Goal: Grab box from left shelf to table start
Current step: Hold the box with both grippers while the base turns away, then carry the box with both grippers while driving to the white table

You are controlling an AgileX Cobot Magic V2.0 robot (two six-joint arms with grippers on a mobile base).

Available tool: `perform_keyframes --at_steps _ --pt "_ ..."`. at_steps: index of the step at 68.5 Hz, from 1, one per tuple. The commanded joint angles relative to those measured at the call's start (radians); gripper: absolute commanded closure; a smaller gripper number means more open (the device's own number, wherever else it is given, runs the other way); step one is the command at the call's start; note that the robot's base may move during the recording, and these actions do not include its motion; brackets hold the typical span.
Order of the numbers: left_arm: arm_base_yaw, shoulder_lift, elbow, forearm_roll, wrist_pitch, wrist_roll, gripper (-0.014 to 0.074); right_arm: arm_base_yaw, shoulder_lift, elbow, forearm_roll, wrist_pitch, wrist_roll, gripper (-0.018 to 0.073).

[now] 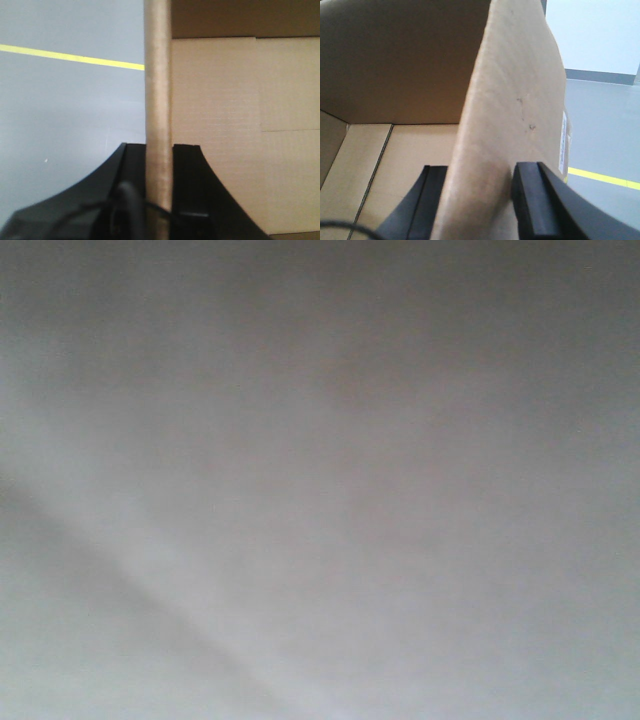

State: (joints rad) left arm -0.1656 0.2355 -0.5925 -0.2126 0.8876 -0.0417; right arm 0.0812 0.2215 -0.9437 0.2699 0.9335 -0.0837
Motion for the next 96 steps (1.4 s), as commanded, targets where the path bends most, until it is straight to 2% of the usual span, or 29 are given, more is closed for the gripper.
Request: perform_keyframes --at_steps 1,96 --pt "-0.001 0.02 0.001 0.095 0.076 0.007 0.0688 -0.003 0.003 -0.029 -0.024 -0.105 -0.003 0.0502" --pt "-0.001 0.02 0.001 0.095 0.076 0.007 0.0688 -0.003 0.003 -0.03 -0.024 -0.106 -0.003 0.0502"
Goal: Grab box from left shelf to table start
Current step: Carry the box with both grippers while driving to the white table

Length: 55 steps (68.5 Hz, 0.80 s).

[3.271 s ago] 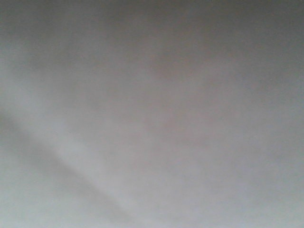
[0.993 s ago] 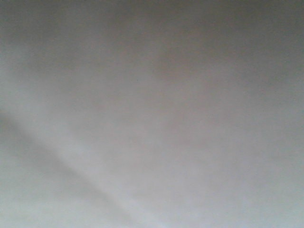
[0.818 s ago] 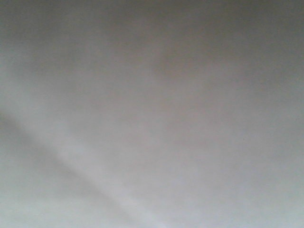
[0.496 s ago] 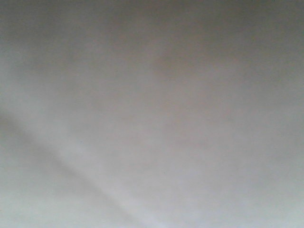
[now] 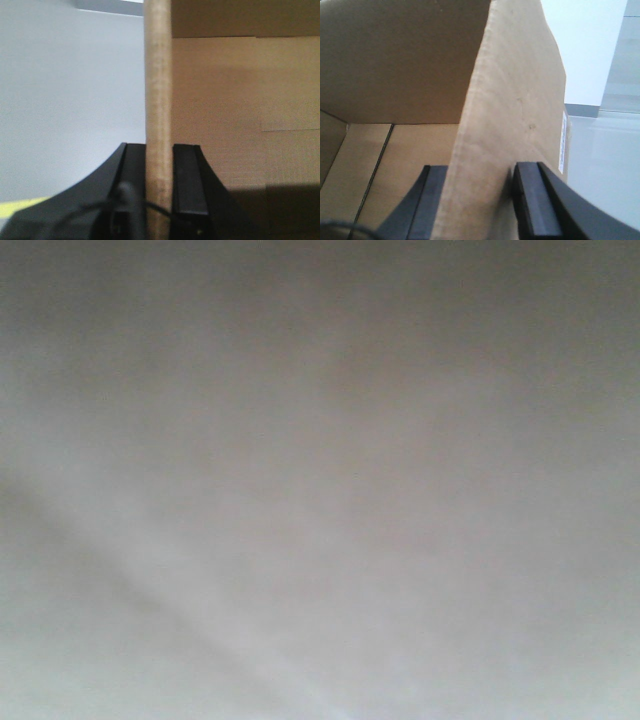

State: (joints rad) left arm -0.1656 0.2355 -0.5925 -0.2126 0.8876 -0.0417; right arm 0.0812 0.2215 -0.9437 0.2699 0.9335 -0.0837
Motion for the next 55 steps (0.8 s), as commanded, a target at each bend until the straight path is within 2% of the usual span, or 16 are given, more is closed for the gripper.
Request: perform_keyframes --at_steps 1,55 --pt "-0.001 0.02 0.001 0.095 0.076 0.007 0.0688 -0.003 0.003 -0.03 -0.024 -0.106 -0.003 0.0502" --pt "-0.001 0.018 0.001 0.095 0.076 0.007 0.0688 -0.003 0.006 -0.03 -0.024 -0.106 -0.003 0.0502"
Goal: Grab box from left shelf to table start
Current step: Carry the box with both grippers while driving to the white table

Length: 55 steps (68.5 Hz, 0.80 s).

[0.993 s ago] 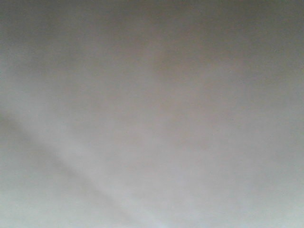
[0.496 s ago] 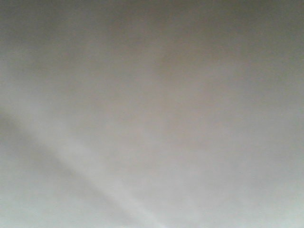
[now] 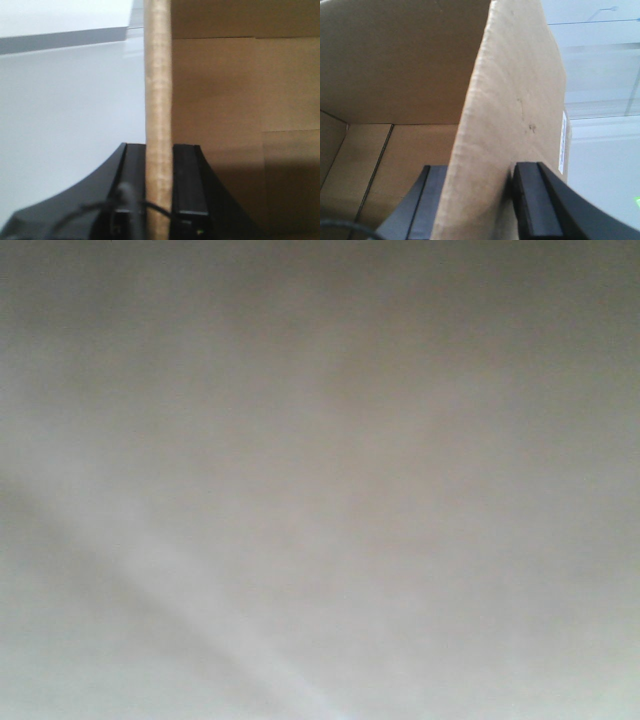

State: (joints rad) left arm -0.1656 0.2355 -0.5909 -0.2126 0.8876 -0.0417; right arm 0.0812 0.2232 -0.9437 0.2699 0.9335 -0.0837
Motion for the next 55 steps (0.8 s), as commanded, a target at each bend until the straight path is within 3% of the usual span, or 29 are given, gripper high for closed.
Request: perform_keyframes --at_steps 1,55 --pt "-0.001 0.018 -0.001 0.095 0.076 0.007 0.0688 -0.003 0.004 -0.03 -0.024 -0.106 -0.003 0.0502" --pt "-0.001 0.018 -0.001 0.095 0.078 0.007 0.0688 -0.004 0.004 -0.03 -0.024 -0.106 -0.003 0.0502"
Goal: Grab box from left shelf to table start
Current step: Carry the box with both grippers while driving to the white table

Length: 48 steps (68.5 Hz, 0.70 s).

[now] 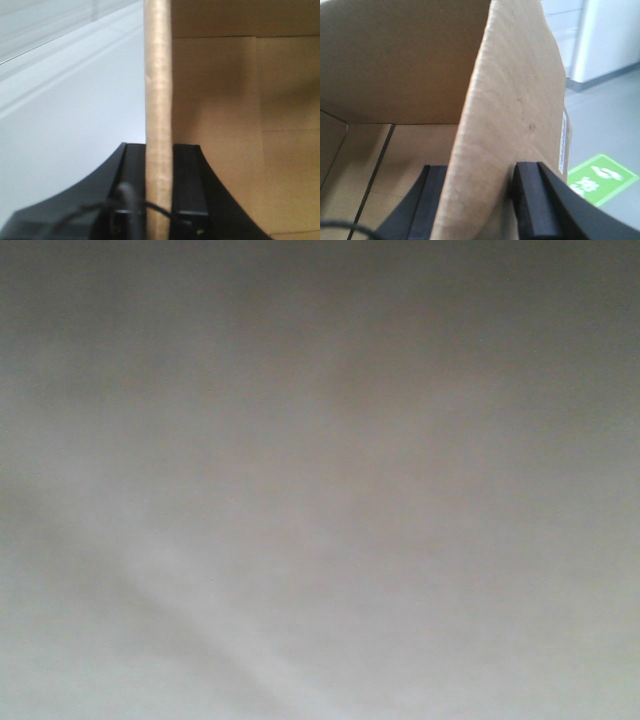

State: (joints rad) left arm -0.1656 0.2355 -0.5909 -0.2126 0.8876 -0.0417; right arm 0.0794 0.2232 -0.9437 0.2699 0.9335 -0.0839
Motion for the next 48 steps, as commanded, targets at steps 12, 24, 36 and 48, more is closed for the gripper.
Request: perform_keyframes --at_steps 12,24,36,48 --pt "-0.001 0.018 -0.001 0.095 0.078 0.007 0.0688 -0.002 0.004 -0.03 -0.024 -0.106 -0.002 0.0502" --pt "-0.001 0.018 -0.001 0.095 0.078 0.007 0.0688 -0.002 0.004 -0.03 -0.024 -0.106 -0.002 0.0502" --pt "-0.001 0.018 -0.001 0.095 0.078 0.007 0.0688 -0.002 0.004 -0.03 -0.024 -0.106 -0.002 0.0502" --pt "-0.001 0.018 -0.001 0.095 0.078 0.007 0.0688 -0.002 0.004 -0.03 -0.024 -0.105 -0.002 0.0502"
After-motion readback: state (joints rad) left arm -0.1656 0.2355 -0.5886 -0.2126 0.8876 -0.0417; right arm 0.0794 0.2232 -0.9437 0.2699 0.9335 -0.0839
